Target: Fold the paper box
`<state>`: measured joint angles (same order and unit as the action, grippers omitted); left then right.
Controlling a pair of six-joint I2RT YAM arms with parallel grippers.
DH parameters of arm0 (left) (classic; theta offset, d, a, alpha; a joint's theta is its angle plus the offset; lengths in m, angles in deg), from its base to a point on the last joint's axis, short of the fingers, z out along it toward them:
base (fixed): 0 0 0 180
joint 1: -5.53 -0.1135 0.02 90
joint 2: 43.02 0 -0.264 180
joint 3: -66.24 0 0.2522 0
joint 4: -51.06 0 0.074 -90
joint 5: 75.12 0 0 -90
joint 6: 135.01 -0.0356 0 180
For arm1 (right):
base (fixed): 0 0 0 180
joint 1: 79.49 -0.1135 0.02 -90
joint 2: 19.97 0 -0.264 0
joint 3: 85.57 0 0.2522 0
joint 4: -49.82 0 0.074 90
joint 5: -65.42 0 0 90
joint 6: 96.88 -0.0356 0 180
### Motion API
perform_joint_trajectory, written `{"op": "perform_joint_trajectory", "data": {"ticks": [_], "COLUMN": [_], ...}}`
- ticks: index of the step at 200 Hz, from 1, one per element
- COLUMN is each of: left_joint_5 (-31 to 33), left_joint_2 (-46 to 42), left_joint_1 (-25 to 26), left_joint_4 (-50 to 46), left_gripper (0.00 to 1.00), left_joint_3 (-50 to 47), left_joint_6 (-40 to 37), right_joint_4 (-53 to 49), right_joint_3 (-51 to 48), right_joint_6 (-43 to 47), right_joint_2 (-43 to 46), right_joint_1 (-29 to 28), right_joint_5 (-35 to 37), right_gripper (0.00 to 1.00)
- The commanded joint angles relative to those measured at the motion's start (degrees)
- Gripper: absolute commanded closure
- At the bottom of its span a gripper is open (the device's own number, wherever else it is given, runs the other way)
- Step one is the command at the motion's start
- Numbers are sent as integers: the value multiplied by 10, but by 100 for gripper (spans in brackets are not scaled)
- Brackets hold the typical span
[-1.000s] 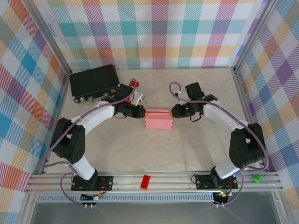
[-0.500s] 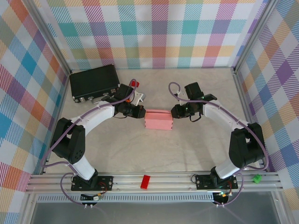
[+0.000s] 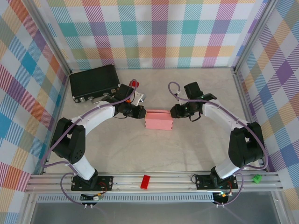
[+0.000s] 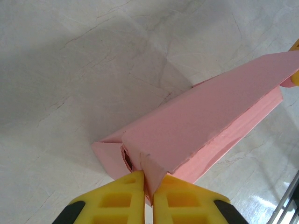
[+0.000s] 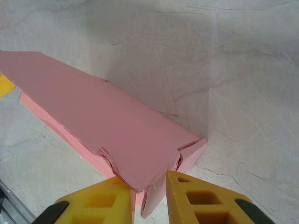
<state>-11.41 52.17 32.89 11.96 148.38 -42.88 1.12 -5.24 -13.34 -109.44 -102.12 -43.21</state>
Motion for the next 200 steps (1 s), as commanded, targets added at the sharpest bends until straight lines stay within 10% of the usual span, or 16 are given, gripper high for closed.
{"op": "perform_joint_trajectory", "data": {"ticks": [1, 200], "left_joint_5": [-4, 1], "left_joint_2": [11, 13], "left_joint_1": [13, 14], "left_joint_4": [-32, -36], "left_gripper": [89, 89], "left_joint_3": [-10, -8], "left_joint_6": [-2, -3], "right_joint_4": [-22, -50], "right_joint_3": [16, 22], "right_joint_6": [-1, -2], "right_joint_2": [-5, 10], "right_joint_1": [-7, -7], "right_joint_5": [-3, 16], "right_gripper": [76, 88]}}
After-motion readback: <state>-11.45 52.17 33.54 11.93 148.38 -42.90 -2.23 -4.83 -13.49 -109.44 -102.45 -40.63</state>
